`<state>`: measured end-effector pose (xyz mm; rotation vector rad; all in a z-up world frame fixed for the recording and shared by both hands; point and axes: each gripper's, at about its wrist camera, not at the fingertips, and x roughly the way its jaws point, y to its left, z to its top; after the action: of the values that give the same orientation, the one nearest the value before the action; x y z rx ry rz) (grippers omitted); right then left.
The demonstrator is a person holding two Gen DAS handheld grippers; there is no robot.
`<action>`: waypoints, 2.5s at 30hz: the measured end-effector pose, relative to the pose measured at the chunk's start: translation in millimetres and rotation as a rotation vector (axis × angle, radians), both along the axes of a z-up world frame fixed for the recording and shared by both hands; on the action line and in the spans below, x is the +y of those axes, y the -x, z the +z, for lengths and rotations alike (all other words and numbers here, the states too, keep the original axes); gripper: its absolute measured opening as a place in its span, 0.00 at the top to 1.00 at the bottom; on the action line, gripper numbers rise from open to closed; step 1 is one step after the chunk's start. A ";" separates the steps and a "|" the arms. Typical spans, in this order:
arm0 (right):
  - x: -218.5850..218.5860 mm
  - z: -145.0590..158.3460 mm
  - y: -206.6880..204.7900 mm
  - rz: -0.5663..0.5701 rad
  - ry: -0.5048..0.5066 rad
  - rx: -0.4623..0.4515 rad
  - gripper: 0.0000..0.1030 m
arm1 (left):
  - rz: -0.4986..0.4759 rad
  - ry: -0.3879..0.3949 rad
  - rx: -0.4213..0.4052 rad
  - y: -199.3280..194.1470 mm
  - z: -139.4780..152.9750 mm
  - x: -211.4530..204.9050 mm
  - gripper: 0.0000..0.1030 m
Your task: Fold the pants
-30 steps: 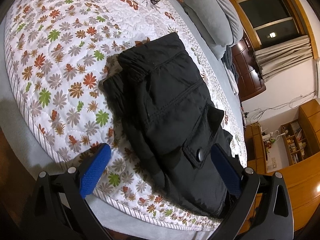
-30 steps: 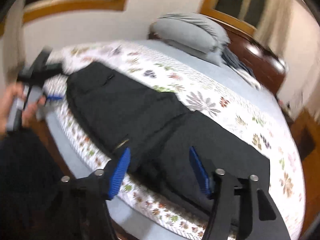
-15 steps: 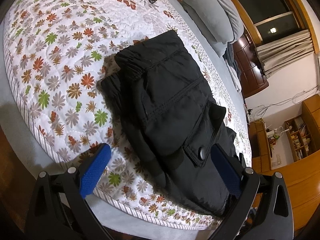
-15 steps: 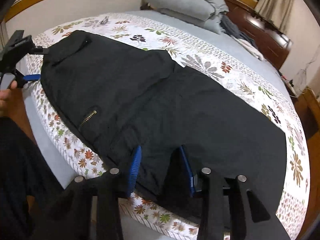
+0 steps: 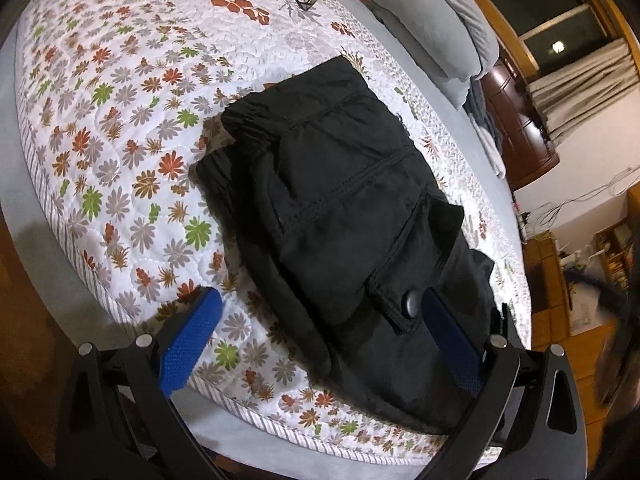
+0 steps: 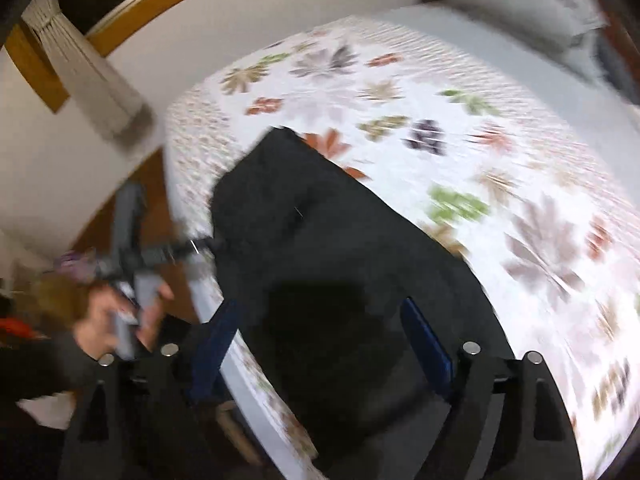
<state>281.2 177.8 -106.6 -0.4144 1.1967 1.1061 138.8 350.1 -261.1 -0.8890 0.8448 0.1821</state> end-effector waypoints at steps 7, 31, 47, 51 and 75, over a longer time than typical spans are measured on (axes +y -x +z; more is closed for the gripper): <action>147.2 -46.1 -55.2 0.200 0.111 0.182 0.11 | 0.006 0.014 0.023 -2.9 -0.1 3.2 0.03; 231.6 -102.2 -80.2 0.396 0.182 0.282 0.11 | 0.101 0.496 -0.108 8.2 -23.1 58.4 0.03; 278.4 -151.2 -63.4 0.498 0.207 0.435 0.10 | 0.184 0.463 -0.108 2.9 -21.8 57.8 0.17; 277.6 -154.9 -60.7 0.495 0.217 0.403 0.37 | 0.167 0.426 -0.095 9.1 -21.4 58.0 0.73; 179.9 9.2 -51.3 0.415 0.126 0.155 0.72 | 0.021 0.082 -0.216 5.6 99.7 -5.1 0.84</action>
<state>332.6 357.7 -97.4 -0.7070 1.3572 1.4424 133.2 344.9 -161.3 -0.9755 0.6460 0.0685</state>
